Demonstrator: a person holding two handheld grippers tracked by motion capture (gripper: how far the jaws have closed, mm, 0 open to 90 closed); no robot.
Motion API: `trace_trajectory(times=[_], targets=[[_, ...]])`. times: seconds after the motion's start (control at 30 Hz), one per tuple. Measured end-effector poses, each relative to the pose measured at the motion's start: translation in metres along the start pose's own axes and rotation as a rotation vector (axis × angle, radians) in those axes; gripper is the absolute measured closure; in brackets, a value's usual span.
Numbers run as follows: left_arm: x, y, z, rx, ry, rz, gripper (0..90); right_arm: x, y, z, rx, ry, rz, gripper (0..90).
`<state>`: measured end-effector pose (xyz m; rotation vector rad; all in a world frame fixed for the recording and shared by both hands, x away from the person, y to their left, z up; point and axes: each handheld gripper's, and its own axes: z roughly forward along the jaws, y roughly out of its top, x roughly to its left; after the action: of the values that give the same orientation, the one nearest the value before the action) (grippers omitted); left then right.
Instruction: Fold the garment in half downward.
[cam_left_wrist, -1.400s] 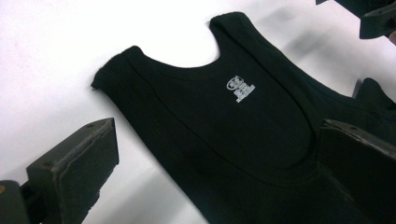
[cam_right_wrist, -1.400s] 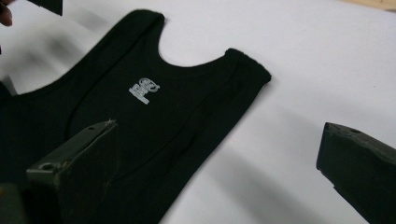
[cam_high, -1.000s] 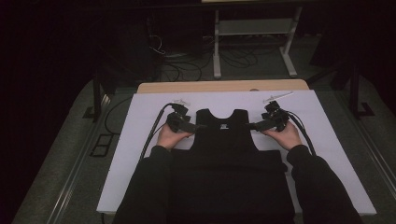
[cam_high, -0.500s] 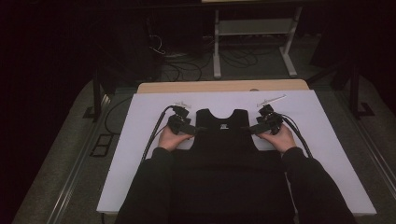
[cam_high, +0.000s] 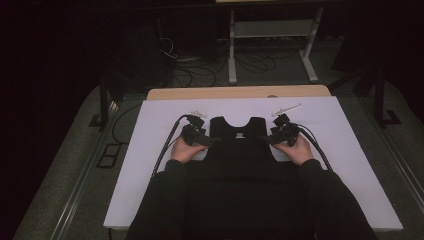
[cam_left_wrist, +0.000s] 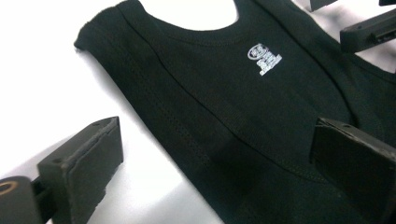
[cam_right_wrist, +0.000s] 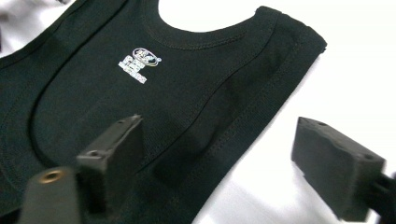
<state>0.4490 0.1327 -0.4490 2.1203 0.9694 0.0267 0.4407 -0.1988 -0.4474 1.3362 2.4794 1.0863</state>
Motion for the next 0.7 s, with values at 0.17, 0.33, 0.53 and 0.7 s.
trace_trajectory(times=[0.17, 0.33, 0.53, 0.7], targets=[[-0.001, -0.001, 0.000, -0.017, 0.014, -0.008, 4.7, 0.002, 0.000, 0.001, -0.009, -0.019, -0.008, 24.4], [-0.008, -0.003, 0.000, -0.038, 0.084, 0.040, 15.3, 0.003, 0.000, 0.004, -0.018, -0.032, -0.008, 27.2], [-0.011, -0.003, 0.004, -0.060, 0.088, 0.015, 25.7, 0.005, 0.001, 0.006, -0.030, -0.028, -0.016, 36.7], [-0.012, -0.002, 0.004, -0.034, 0.071, 0.049, 42.3, 0.014, 0.000, 0.008, -0.027, -0.024, -0.062, 47.9]])
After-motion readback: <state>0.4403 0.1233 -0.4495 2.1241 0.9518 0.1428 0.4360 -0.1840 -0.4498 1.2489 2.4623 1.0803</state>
